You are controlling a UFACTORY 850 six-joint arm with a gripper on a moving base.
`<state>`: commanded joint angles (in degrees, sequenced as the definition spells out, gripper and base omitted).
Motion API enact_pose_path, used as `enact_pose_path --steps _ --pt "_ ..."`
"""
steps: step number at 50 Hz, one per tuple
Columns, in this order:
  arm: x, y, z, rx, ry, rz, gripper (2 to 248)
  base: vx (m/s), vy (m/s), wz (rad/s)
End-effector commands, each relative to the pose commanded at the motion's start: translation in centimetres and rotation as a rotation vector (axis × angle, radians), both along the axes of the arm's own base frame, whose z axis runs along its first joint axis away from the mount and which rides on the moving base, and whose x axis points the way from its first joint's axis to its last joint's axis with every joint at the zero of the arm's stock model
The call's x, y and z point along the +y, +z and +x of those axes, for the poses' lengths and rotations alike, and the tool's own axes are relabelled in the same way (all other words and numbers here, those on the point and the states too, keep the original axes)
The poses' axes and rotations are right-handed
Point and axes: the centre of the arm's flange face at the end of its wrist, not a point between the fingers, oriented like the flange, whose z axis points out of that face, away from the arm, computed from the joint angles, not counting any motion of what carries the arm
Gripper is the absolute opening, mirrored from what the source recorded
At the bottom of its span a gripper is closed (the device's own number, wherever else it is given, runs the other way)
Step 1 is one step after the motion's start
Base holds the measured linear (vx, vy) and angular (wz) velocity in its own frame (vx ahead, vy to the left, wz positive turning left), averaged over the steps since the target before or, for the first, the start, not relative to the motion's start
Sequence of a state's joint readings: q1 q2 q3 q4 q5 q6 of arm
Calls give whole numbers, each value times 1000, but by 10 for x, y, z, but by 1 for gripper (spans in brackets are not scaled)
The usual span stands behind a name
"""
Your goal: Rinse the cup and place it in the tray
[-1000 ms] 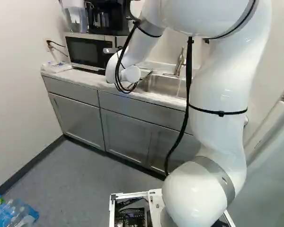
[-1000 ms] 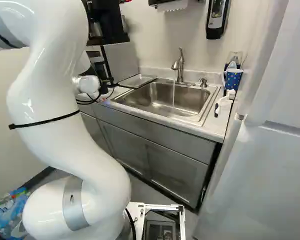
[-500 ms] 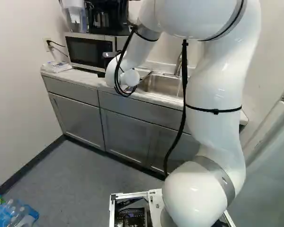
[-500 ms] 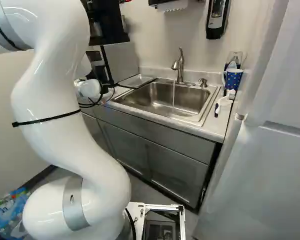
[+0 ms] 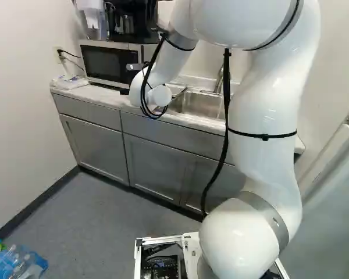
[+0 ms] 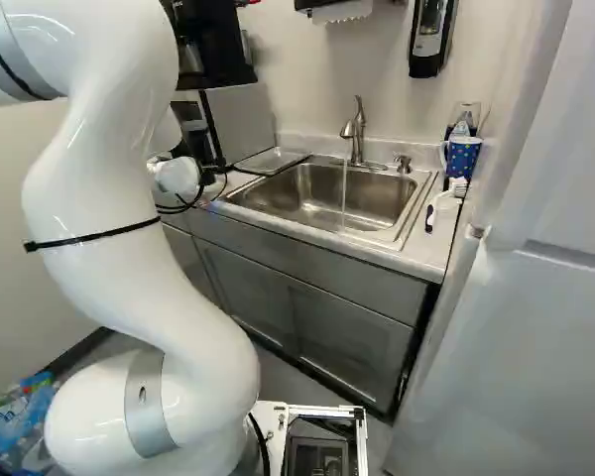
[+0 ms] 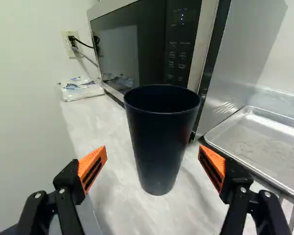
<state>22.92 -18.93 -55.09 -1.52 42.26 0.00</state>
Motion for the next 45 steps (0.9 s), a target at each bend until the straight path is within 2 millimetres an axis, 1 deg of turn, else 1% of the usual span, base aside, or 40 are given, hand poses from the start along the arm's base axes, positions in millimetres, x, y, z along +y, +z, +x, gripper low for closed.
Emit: enact_pose_path --steps 18,34,45 --pt "-3 0 0 1 -4 0 247 0 0 0" --pt "-14 1 -1 3 -21 -1 247 0 0 0" --pt "-20 0 4 2 -35 -1 247 0 0 0"
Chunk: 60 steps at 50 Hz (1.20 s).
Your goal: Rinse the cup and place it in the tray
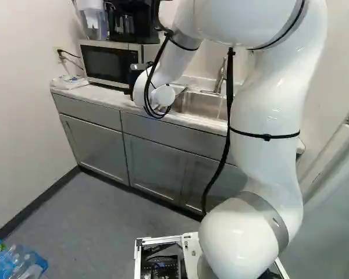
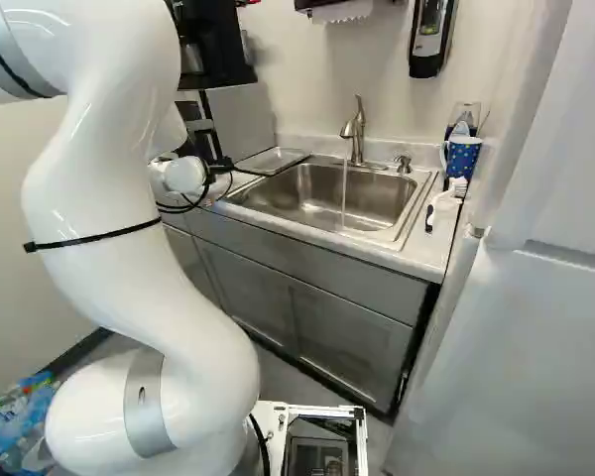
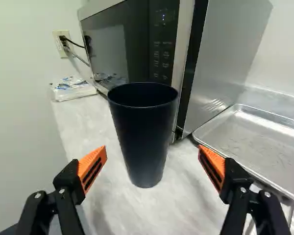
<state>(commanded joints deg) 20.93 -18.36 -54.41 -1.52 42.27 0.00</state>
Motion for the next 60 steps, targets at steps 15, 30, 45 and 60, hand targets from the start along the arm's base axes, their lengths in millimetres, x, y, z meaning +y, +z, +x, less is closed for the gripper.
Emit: enact_pose_path --steps 15,30,45,60 --pt "-1 0 16 -20 -10 8 247 0 0 0" --pt "0 0 27 -39 -15 15 247 0 0 0" --pt "1 0 27 -39 -15 15 247 0 0 0" --pt "4 -1 32 -41 -13 16 247 0 0 0"
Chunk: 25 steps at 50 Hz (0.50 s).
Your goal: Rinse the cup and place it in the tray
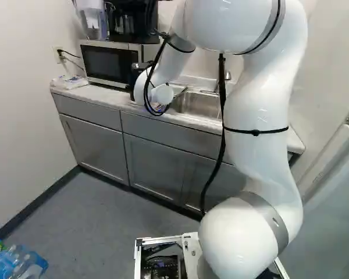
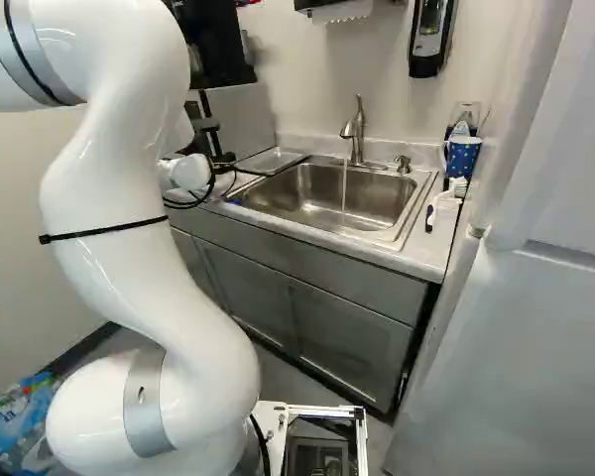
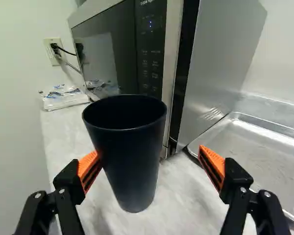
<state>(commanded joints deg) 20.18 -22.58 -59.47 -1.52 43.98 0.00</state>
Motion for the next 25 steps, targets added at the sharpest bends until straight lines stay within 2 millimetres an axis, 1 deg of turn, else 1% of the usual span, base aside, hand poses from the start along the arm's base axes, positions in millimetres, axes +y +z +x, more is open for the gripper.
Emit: enact_pose_path --steps 2,3,7,8,12,13,18,19,25 --pt "0 0 0 0 0 0 247 0 0 0" --pt "0 0 0 0 1 0 227 0 0 0" --pt "0 0 0 0 1 0 227 0 0 0" --pt "0 0 0 0 1 0 189 0 0 0" --pt "0 0 0 0 1 0 189 0 0 0" --pt "0 0 0 0 1 0 151 0 0 0" --pt "0 0 0 0 1 0 151 0 0 0" --pt "0 0 0 0 1 0 124 0 0 0" --pt "0 0 0 0 1 0 122 0 0 0"
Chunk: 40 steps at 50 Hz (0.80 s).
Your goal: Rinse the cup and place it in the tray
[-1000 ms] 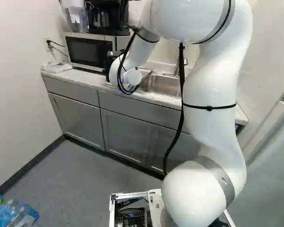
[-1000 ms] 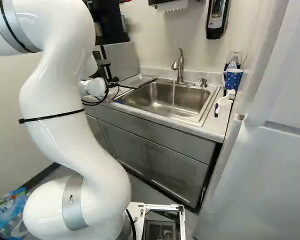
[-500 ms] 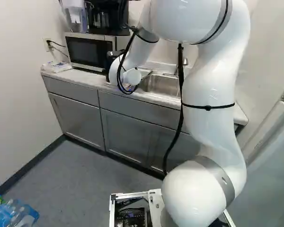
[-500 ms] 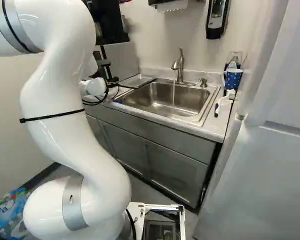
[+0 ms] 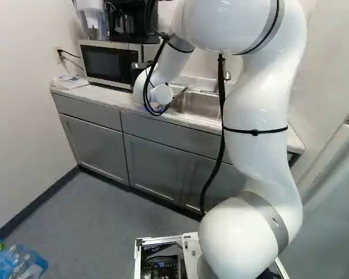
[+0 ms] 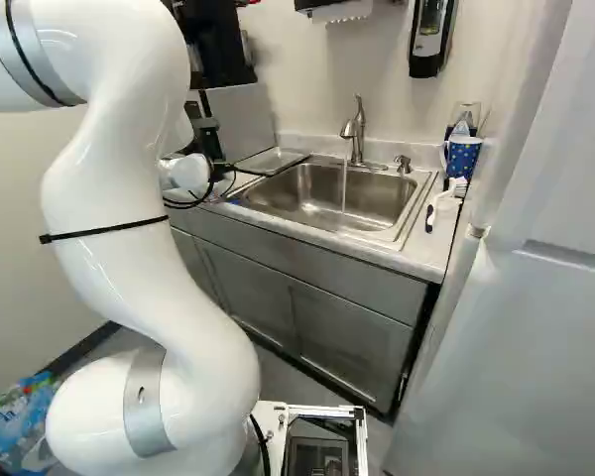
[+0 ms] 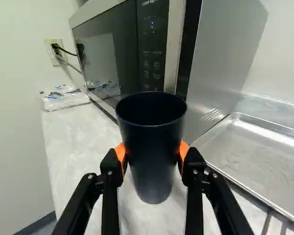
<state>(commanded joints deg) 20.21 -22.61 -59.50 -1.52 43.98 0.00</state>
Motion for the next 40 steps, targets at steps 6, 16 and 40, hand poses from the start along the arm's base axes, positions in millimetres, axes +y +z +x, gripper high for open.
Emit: enact_pose_path --steps 6,16,40 --pt "0 0 0 0 0 0 122 0 0 0" --pt "0 3 0 -4 0 2 122 0 0 0" --pt "-2 30 -16 -39 6 15 122 0 0 0"
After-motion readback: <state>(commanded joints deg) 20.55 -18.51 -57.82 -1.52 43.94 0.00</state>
